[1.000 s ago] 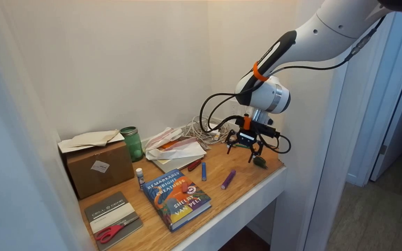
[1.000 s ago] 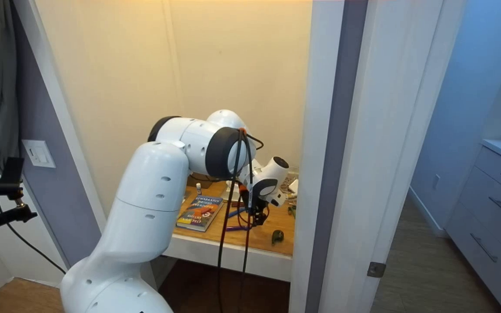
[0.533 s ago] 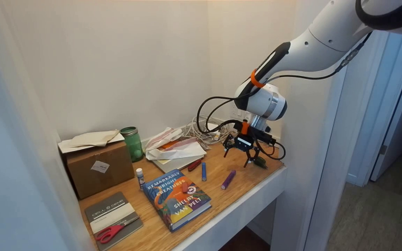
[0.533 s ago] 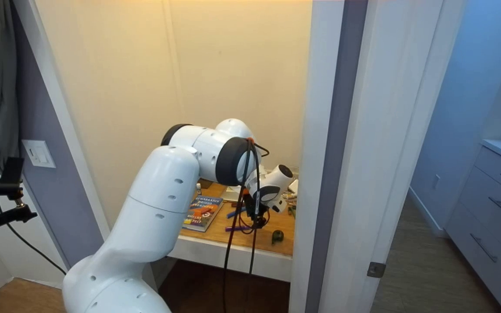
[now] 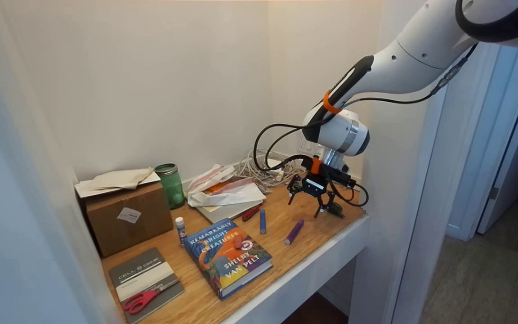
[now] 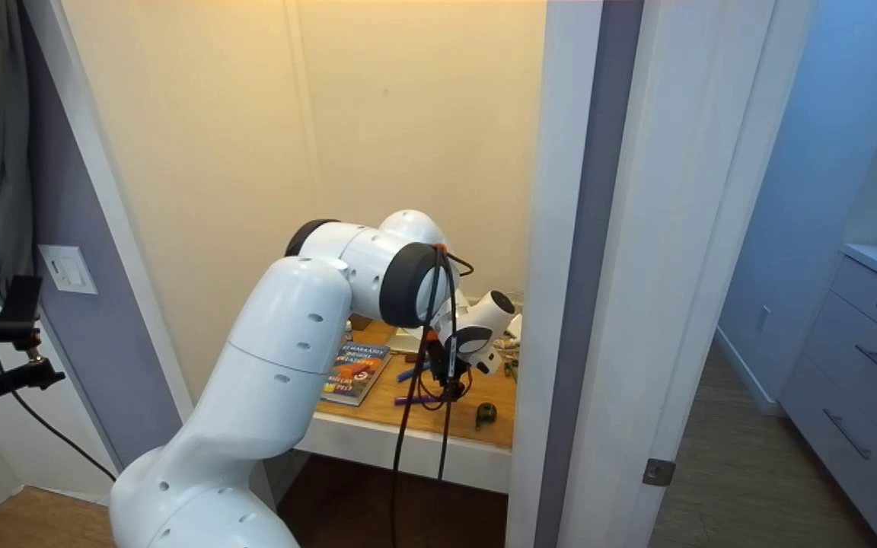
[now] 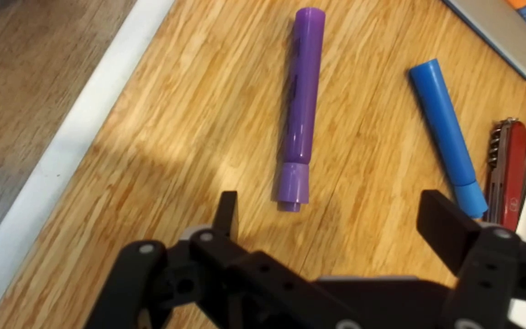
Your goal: Pick up the purple marker and place it standing upwards on the shelf
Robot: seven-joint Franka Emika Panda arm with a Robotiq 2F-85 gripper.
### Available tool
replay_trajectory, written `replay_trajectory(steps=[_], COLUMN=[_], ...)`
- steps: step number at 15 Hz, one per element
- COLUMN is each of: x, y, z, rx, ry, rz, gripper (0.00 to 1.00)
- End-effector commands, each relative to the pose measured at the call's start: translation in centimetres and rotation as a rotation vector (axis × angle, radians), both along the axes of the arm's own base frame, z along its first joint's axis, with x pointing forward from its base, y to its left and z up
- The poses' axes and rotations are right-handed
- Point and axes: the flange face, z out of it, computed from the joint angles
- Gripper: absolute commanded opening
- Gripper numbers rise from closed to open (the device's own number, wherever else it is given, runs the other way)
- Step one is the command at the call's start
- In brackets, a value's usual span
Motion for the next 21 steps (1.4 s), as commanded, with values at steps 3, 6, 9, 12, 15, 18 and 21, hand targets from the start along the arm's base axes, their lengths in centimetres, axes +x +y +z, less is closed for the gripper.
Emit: replay_trajectory(steps=[3, 6, 9, 12, 15, 18, 21], x=[0.0, 0.0, 0.0, -0.4, -0.8, -1.0, -1.1], y=[0.0, 0.0, 0.1, 0.5, 1.1, 2.1, 2.8], z=[0.0, 0.0, 0.0, -0.4, -0.6, -0.8, -1.0], rx=[0.000, 0.000, -0.007, -0.032, -0.037, -0.034, -0.031], ry=[0.001, 0.001, 0.008, 0.051, 0.092, 0.132, 0.155], rz=[0.000, 0.000, -0.009, -0.051, -0.090, -0.114, -0.122], gripper=[1.00, 1.00, 1.00, 1.00, 1.00, 1.00, 1.00])
